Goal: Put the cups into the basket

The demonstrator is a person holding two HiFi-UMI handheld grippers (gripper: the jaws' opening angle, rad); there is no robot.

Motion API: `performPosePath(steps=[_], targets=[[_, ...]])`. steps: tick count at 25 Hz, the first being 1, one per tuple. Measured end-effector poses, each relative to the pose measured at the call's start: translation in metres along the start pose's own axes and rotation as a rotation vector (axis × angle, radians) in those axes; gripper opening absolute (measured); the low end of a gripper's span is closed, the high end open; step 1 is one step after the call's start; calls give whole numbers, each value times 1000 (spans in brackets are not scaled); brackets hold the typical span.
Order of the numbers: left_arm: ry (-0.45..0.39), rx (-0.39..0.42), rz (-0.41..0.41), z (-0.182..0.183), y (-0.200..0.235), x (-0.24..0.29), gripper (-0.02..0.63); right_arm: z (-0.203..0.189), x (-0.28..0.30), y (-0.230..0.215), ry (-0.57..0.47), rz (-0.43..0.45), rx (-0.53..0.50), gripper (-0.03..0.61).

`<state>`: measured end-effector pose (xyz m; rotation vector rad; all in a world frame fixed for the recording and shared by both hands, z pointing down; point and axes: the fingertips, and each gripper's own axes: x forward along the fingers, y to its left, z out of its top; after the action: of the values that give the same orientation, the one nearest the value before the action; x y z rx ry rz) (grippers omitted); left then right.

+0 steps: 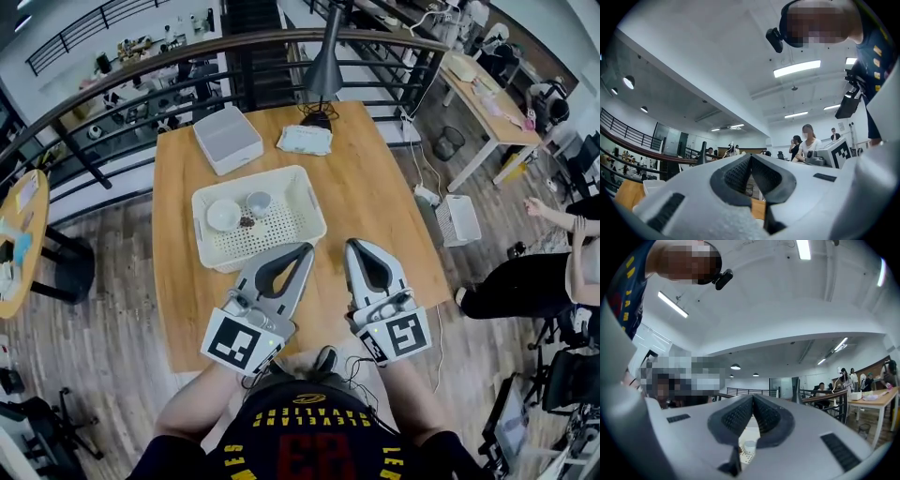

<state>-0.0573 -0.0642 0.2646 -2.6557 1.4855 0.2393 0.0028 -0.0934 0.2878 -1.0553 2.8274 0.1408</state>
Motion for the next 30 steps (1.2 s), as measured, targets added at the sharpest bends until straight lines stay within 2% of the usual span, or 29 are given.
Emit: performPosePath(steps=[18,24,30], targets=[[1,45,-69,-7,-71,73,11,2,-56,-85,-21,-50,24,15],[-8,-22,-86,-13,-87,95,12,-2,-75,-110,-20,-78,46,15],[11,-30,-88,-25,-99,114,14,-7,-95,-135,-16,-106,60,15]])
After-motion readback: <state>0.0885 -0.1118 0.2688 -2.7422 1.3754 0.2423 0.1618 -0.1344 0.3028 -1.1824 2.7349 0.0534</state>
